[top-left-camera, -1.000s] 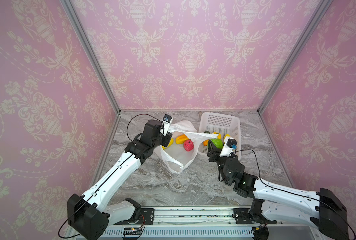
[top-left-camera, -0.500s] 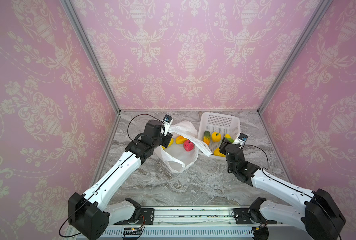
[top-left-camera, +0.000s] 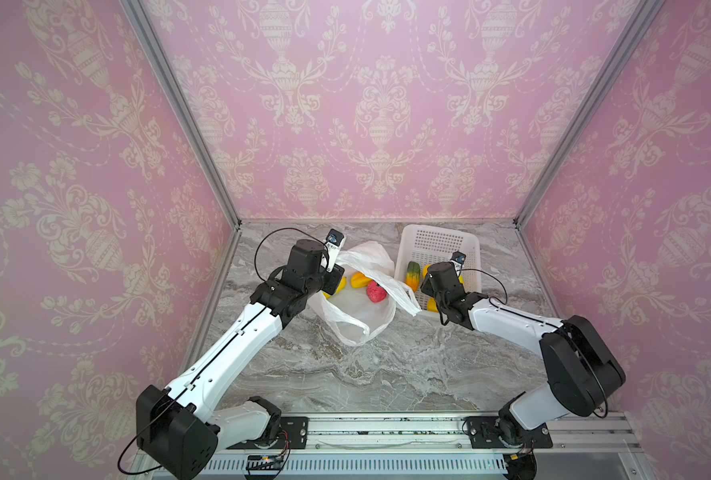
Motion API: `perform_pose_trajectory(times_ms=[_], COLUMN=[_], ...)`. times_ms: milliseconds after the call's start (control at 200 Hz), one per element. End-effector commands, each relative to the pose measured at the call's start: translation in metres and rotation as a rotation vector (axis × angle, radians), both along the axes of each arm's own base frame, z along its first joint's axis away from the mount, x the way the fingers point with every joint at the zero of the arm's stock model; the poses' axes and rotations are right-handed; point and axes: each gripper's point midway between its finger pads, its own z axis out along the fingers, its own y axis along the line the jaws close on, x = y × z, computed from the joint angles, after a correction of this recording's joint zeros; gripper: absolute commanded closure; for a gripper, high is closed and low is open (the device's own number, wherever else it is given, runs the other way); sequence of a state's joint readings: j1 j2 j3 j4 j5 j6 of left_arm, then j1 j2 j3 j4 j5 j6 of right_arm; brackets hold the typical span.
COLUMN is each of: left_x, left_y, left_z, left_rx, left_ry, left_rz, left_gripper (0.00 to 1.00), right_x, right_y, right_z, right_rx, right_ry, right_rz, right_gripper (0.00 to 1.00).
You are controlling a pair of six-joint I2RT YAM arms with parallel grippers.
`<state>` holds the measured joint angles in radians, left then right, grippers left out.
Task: Untie the knot of the plastic bag and take out the fruit
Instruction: 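Lower the green fruit into the basket and open the right gripper, then move the right gripper back toward the bag opening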
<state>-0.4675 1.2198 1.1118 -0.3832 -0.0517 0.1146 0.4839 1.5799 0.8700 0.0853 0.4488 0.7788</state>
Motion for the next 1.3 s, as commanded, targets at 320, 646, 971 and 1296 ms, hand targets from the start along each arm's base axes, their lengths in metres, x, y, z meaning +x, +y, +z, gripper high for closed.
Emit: perform_pose_trajectory(times_ms=[320,646,971,1296], left_x=[0.002,0.001,0.001,0.001], left_y=[0.004,0.003,0.003,0.003], left_z=[0.010,0.012,0.011,0.011], left_rx=[0.010,0.003,0.004,0.002], left_ry=[-0.020,-0.021,-0.020,-0.018], left_rz=[0.013,0.010,0.011,0.009], left_gripper=[0.99,0.99,0.99,0.98], right_x=[0.019,0.009,-0.023,-0.085], right_y=[0.027,0.025,0.007,0.017], right_z=[-0.027,-0.010,0.037,0.123], right_rx=[0.069,0.111,0.137,0.086], right_ry=[0.071,-0.016,-0.172,-0.475], right_rz=[0.074,0.090,0.084,0.217], right_gripper=[0.37,0.08,0.09,0.20])
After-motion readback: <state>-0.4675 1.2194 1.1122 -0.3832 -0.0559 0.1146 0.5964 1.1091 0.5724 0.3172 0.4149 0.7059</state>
